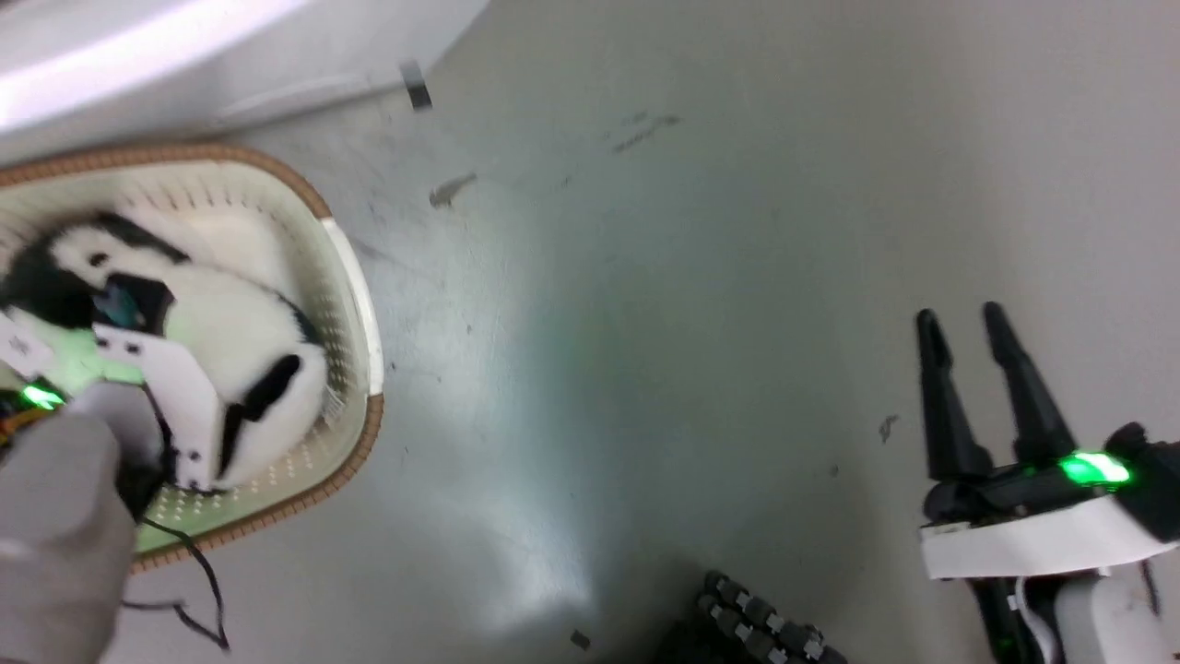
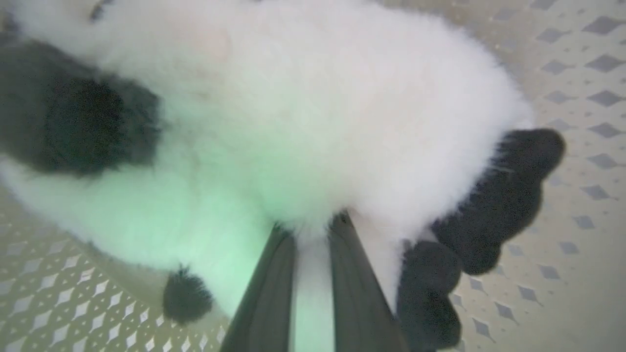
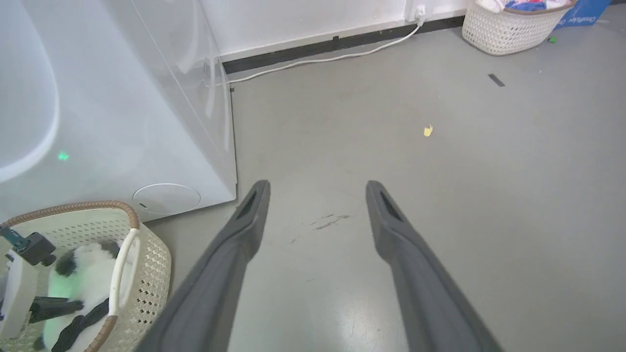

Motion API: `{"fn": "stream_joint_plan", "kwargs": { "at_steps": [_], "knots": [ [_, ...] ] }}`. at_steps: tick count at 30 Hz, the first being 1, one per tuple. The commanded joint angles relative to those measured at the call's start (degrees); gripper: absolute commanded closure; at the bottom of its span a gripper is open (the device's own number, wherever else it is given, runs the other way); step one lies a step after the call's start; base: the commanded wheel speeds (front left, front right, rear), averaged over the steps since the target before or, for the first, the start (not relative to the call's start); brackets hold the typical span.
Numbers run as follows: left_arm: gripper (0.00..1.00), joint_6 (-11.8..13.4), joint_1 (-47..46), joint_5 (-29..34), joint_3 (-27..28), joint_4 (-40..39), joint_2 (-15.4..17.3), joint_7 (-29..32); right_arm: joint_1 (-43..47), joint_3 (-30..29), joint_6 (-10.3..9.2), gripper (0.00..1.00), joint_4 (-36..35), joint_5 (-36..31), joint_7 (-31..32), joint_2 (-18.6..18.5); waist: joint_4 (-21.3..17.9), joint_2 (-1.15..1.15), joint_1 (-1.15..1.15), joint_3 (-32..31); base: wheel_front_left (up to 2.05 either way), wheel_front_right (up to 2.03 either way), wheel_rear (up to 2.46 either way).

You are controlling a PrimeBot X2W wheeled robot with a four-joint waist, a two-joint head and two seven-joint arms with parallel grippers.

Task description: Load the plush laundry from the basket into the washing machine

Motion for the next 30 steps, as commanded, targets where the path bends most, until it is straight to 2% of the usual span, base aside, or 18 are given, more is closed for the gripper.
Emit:
{"fn": "stream_joint_plan", "kwargs": {
  "at_steps": [1, 11, 12, 15, 19, 22, 23, 30],
  "knots": [
    [1.0, 0.5, 1.0, -0.6, 0.3, 0.4, -1.1, -1.8, -0.7, -1.1, -0.05, 0.0, 0.3, -1.1, -0.2, 0.0, 2.2, 0.0, 0.0, -4.4, 0.0, 0.0, 0.0],
    [1.0, 0.2, 7.1, -4.0, 0.2, 1.8, -10.5, -18.4, 1.7, -6.1, -0.05, 0.0, 1.1, -9.2, -0.2, 0.0, 11.6, 0.0, 0.0, -20.0, 0.0, 0.0, 0.0],
    [1.0, 0.2, 8.6, -4.8, 0.1, 1.9, -11.6, -21.6, 2.4, -6.6, -0.05, 0.0, 1.3, -10.4, -0.2, 0.0, 12.9, 0.0, 0.0, -22.7, 0.0, 0.0, 0.0],
    [1.0, 0.1, 11.1, -6.1, -0.2, 1.3, -13.3, -25.5, 3.4, -7.3, -0.05, 0.0, 1.7, -11.9, -0.2, 0.0, 14.8, 0.0, 0.0, -26.6, 0.0, 0.0, 0.0],
    [1.0, 0.1, 14.4, -7.0, -0.7, -2.0, -14.3, -27.7, 4.7, -8.1, -0.05, 0.0, 1.8, -13.2, -0.2, 0.0, 17.0, 0.0, 0.0, -30.3, 0.0, 0.0, 0.0],
    [1.0, 0.1, 16.6, -7.0, -0.2, -6.5, -14.0, -28.1, 5.6, -8.8, -0.05, 0.0, 2.2, -13.7, -0.2, 0.0, 18.2, 0.0, 0.0, -32.5, 0.0, 0.0, 0.0],
    [1.0, 0.7, 19.8, -6.4, 3.1, -14.3, -13.3, -28.2, 6.2, -9.4, -0.05, 0.0, 2.6, -13.4, -0.2, 0.0, 19.0, 0.0, 0.0, -34.4, 0.0, 0.0, 0.0],
    [1.0, 3.0, 27.5, -2.3, 10.7, -34.1, -12.4, -28.2, 6.6, -9.5, -0.05, 0.0, 2.6, -13.0, -0.2, 0.0, 19.4, 0.0, 0.0, -35.2, 0.0, 0.0, 0.0]
  ]
}}
